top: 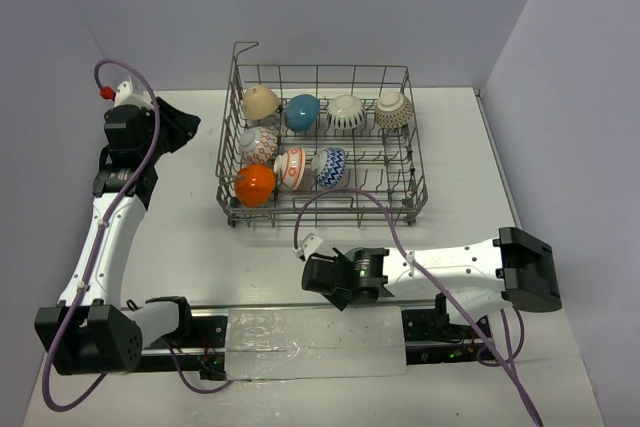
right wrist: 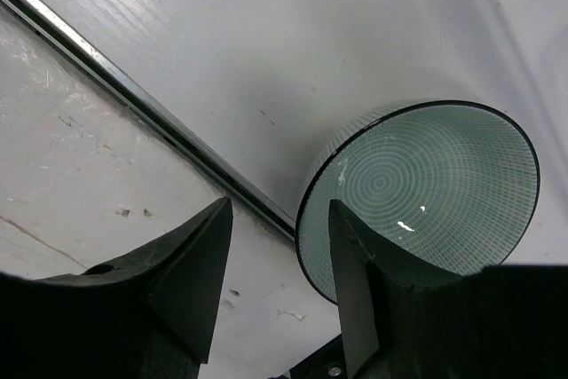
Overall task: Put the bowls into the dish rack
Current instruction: Pick up the bowl from the center of the board.
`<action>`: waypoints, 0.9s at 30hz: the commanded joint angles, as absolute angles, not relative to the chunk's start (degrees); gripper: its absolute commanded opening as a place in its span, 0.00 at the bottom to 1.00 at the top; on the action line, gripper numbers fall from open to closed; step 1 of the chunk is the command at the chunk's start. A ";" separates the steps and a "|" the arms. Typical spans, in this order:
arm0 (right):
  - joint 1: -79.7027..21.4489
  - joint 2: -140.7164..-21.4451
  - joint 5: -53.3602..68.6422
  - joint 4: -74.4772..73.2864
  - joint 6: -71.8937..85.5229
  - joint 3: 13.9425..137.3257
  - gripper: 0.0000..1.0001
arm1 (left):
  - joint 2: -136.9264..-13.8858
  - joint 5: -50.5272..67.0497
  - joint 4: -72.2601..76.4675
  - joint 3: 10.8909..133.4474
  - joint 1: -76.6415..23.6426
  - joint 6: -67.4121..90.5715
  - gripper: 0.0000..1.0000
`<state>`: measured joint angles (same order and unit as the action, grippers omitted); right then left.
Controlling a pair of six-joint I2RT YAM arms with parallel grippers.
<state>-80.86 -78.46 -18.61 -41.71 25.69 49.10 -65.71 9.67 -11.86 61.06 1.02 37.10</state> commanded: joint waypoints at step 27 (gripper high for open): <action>-80.33 -79.54 -19.69 -42.89 26.72 51.59 0.30 | -63.81 9.84 -10.02 60.73 0.62 37.18 0.40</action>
<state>-80.55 -80.12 -18.63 -42.37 25.76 49.89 -65.71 9.67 -11.86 61.06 1.02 37.12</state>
